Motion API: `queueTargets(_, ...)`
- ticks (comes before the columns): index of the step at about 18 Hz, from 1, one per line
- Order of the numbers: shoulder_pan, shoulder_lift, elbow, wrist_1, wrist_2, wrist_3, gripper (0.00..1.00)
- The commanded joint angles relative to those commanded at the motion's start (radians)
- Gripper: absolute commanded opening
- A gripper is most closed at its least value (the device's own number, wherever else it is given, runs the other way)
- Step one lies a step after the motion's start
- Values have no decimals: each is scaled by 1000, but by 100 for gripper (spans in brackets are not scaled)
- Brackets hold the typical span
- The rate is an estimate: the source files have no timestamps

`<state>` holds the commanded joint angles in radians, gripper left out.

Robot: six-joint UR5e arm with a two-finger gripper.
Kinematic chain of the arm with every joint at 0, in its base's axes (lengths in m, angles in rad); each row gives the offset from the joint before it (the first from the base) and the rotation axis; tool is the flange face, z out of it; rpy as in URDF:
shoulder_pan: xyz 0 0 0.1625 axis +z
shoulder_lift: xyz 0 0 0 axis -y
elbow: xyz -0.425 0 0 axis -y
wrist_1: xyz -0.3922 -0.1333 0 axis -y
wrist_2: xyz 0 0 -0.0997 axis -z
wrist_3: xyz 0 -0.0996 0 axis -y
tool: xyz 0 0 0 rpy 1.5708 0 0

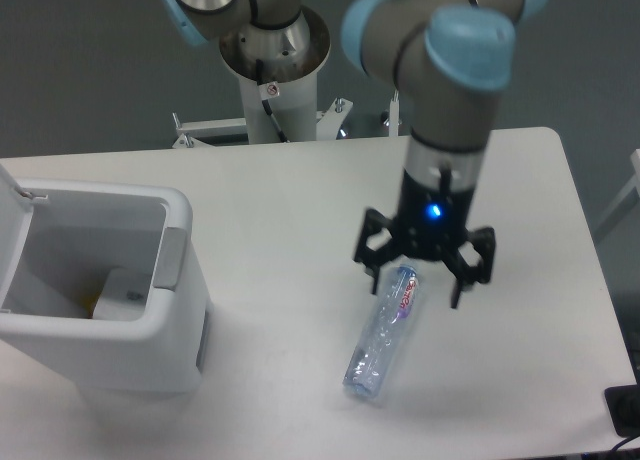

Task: Place the trash in the trash can
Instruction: 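Move the open gripper over the clear plastic water bottle, then lower the gripper and close it around the bottle's middle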

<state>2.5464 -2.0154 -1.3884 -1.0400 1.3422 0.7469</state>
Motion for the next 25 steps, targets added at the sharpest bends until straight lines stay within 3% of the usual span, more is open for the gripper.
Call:
queueTargets(5, -46, -107, 29, 3, 83, 63, 100)
queueTargets(10, -75, -160, 38, -2, 94, 85, 100)
queueTargets(16, -166, -172, -46, 17, 179, 75, 100)
queueTargets(18, -187, -189, -49, 31, 242, 74, 100)
queueTargets(25, -193, -220, -46, 89, 259, 74, 100)
